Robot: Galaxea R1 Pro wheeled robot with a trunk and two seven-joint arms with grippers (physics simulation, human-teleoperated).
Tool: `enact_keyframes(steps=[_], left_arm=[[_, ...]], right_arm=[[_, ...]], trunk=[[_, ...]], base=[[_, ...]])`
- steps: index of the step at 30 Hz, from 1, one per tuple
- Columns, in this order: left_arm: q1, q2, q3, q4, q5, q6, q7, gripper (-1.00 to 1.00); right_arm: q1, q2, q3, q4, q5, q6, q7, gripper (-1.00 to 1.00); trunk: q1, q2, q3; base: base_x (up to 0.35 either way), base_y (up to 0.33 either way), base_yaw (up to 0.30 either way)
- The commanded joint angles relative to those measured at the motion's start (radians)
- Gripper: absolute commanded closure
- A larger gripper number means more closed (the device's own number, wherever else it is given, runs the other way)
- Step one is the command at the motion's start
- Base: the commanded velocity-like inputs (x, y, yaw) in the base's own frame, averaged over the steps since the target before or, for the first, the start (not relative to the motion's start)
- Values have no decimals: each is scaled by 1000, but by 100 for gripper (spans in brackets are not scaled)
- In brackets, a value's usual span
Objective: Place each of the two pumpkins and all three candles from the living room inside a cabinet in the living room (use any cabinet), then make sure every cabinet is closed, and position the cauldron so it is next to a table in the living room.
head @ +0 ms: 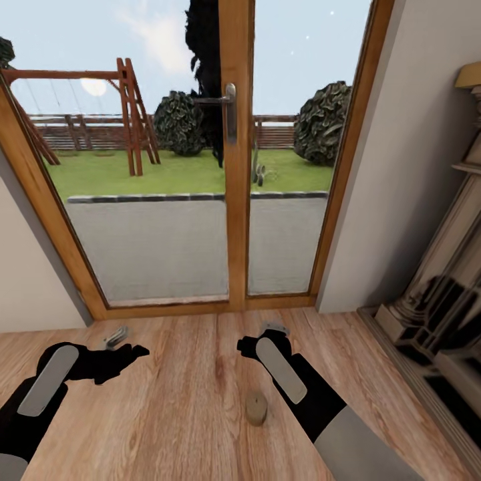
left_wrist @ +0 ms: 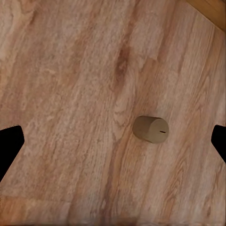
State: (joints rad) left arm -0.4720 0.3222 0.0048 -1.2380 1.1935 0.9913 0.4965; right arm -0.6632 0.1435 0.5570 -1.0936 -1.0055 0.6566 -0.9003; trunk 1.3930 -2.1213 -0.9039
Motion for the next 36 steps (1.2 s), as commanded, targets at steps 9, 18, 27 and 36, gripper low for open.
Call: enact_keyframes(steps=[9, 18, 27, 36], left_arm=[[-1, 11, -26, -4, 13, 1, 11, -100], [-1, 13, -28, -4, 12, 1, 11, -100], [-1, 15, -28, -5, 12, 1, 14, -100], [-1, 9, -35, -12, 5, 0, 19, -100]], right_arm=[[-1, 0, 1, 5, -6, 3, -9, -100], [-1, 6, 2, 191, -1, 0, -13, -100], [-1, 7, 3, 232, 1, -3, -13, -100], [-1, 8, 6, 233, 1, -10, 1, -100]], trunk=[[34, -64, -29], [69, -127, -57], [103, -190, -86], [138, -253, -114]], base=[[0, 0, 0], [0, 0, 0], [0, 0, 0], [0, 0, 0]])
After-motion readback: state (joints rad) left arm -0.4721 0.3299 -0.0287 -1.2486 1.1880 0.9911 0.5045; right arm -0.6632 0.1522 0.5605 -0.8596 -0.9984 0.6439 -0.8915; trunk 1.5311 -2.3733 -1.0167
